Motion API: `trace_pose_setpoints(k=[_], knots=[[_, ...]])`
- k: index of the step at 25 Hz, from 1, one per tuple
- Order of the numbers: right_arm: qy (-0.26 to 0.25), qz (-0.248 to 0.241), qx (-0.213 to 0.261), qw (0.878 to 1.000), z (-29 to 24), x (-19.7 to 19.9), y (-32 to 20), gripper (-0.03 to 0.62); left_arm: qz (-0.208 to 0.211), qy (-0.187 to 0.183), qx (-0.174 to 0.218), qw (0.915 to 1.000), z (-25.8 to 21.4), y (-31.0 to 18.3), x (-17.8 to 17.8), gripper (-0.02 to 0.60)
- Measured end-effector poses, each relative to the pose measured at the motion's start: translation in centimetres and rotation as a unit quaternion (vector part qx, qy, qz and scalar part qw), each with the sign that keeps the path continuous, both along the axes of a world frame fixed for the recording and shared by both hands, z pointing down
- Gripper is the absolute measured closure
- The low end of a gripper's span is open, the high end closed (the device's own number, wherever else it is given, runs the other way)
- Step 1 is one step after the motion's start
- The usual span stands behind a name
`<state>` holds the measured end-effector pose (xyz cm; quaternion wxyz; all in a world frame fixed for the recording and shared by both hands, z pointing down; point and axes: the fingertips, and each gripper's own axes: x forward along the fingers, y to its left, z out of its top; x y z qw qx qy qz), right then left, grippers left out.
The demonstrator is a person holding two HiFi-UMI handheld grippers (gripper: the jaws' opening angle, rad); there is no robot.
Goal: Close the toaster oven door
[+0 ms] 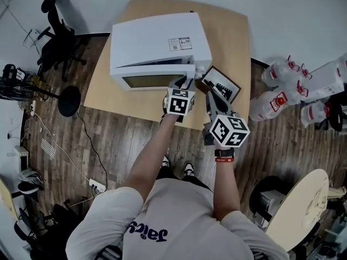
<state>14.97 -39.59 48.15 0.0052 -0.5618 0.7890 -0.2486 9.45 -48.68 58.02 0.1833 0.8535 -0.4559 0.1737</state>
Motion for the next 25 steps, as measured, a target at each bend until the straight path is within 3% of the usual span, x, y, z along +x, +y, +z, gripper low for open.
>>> trace_pose_setpoints(k=[25], knots=[[0.012, -0.011, -0.02, 1.0, 1.4, -1.0, -1.3, 0.579, -0.037, -0.005, -0.009, 0.9992, 0.6, -5.1, 0.0, 0.474]])
